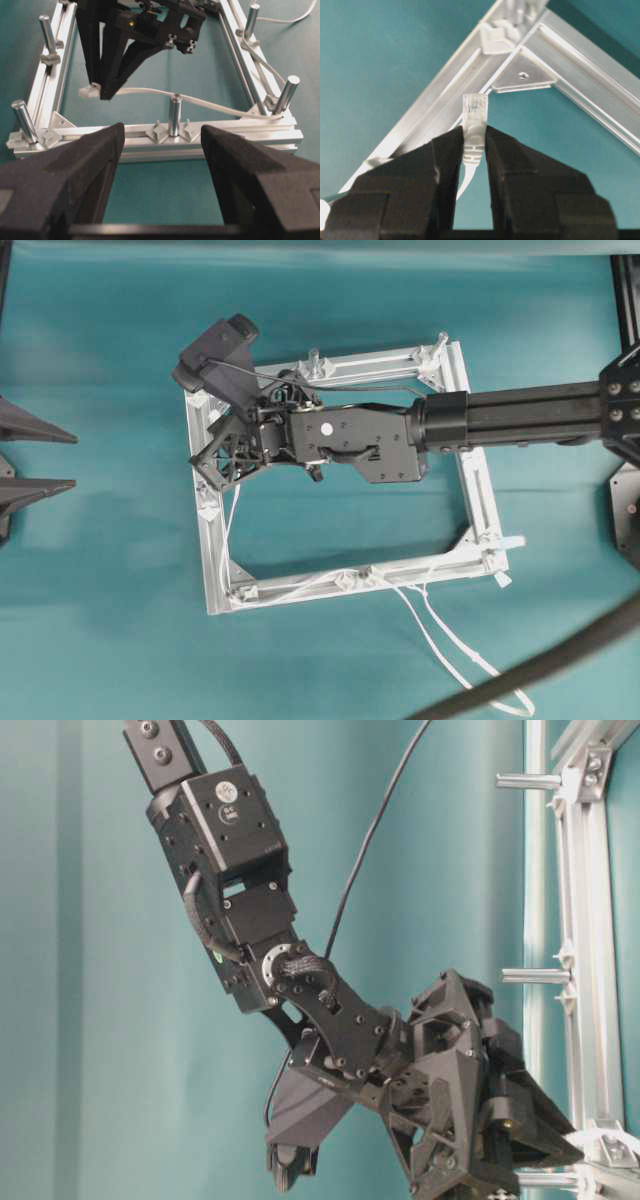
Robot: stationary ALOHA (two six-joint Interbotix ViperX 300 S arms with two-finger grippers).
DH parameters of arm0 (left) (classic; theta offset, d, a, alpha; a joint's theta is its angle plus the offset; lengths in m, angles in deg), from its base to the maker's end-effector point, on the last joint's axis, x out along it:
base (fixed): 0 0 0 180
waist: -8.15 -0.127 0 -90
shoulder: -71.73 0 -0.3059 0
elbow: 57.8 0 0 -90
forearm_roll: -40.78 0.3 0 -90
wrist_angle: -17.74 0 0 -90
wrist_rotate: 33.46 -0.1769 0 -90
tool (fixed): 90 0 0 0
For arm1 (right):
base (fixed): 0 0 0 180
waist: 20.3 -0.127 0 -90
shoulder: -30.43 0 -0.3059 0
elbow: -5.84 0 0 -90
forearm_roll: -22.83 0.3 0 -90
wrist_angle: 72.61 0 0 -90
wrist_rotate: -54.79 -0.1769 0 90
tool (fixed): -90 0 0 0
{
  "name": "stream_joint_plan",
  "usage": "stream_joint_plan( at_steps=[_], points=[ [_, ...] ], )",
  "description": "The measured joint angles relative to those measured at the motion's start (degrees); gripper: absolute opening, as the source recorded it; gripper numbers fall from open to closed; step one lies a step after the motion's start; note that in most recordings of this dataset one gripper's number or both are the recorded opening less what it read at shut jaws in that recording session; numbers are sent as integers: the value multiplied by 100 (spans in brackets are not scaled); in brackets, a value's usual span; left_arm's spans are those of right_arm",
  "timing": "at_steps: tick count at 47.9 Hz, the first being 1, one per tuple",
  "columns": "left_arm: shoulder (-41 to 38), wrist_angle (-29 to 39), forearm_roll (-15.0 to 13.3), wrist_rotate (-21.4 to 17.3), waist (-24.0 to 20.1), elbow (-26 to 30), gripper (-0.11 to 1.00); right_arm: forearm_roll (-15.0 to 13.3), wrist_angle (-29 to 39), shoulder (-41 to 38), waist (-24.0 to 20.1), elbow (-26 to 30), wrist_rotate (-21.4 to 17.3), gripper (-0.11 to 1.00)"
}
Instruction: Move the cable alternately left and right between 8 pins so it hooks onto each one.
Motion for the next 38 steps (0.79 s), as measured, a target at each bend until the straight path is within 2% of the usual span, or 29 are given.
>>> stream_joint_plan(
  at_steps=[11, 23, 31, 38],
  points=[
    [0, -9, 0, 9, 0, 62, 65, 264, -211, -123, 9, 185, 404, 16],
    [0, -9, 0, 9, 0, 62, 65, 316, -229, -457, 9, 703, 598, 16],
    [0, -9, 0, 9, 9, 62, 65, 483, -229, -686, 9, 1081, 835, 16],
    [9, -9, 0, 9, 0, 62, 65, 554, -220, -914, 9, 1441, 879, 16]
  ],
)
